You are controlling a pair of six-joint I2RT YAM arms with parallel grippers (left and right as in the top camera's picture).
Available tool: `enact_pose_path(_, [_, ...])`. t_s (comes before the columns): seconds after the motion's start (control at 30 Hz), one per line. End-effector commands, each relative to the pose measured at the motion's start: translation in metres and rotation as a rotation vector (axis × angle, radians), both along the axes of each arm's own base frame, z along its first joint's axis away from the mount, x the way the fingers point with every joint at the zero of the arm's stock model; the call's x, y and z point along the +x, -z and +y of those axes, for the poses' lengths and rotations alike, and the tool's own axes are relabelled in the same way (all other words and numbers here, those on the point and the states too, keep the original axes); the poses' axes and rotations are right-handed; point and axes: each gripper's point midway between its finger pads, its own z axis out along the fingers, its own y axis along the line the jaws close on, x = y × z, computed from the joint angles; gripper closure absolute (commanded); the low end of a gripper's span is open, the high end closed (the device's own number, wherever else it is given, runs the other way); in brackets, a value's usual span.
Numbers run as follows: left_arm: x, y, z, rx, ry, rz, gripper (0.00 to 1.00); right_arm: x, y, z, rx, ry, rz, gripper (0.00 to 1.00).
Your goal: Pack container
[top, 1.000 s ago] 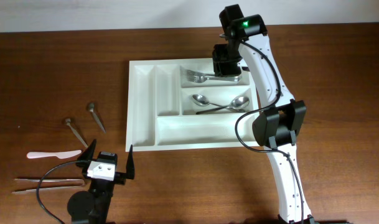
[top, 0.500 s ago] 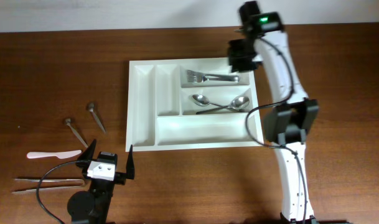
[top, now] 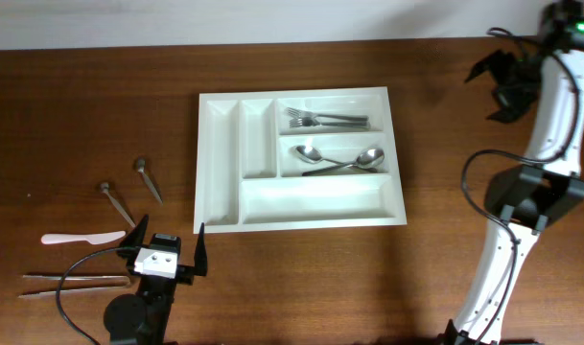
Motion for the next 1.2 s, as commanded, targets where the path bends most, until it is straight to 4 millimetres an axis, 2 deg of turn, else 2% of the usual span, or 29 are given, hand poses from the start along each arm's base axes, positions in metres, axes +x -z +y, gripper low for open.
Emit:
enact_pose_path(0.0, [0.0, 0.002, 0.002, 0.01, -0.009, -0.003, 0.01, -0.001, -0.053, 0.011, 0.014, -0.203, -0.209, 0.01])
enact_pose_path(0.13, [0.0, 0.002, 0.002, 0.01, -0.009, -0.003, 0.01, -0.008, -0.093, 0.02, -0.035, -0.397, -0.371, 0.01])
enact_pose_path(0.2, [0.0, 0.002, 0.002, 0.01, -0.009, -0.003, 0.01, -0.018, -0.11, 0.022, -0.089, -0.425, -0.383, 0.01])
enact_pose_path(0.37, [0.0, 0.002, 0.002, 0.01, -0.009, -0.003, 0.01, -0.07, -0.143, 0.007, -0.314, -0.401, -0.274, 0.01])
enact_pose_path(0.53, [0.0, 0.002, 0.002, 0.01, -0.009, -0.003, 0.01, -0.13, -0.165, 0.021, -0.376, -0.476, -0.246, 0.01])
enact_pose_path(0.7, [0.0, 0.002, 0.002, 0.01, -0.009, -0.003, 0.01, -0.185, -0.164, 0.042, -0.396, -0.608, -0.23, 0.01])
enact_pose_path(0.83, [0.0, 0.002, 0.002, 0.01, -0.009, -0.003, 0.01, -0.224, -0.147, 0.035, -0.465, -0.592, -0.12, 0.01])
enact_pose_path(0.93, [0.0, 0.002, 0.002, 0.01, -0.008, -0.003, 0.01, -0.233, -0.142, 0.031, -0.511, -0.581, -0.116, 0.01])
enact_pose_path(1.17, [0.0, 0.002, 0.002, 0.01, -0.009, -0.003, 0.01, -0.237, -0.13, -0.024, -0.764, -0.516, 0.063, 0.01])
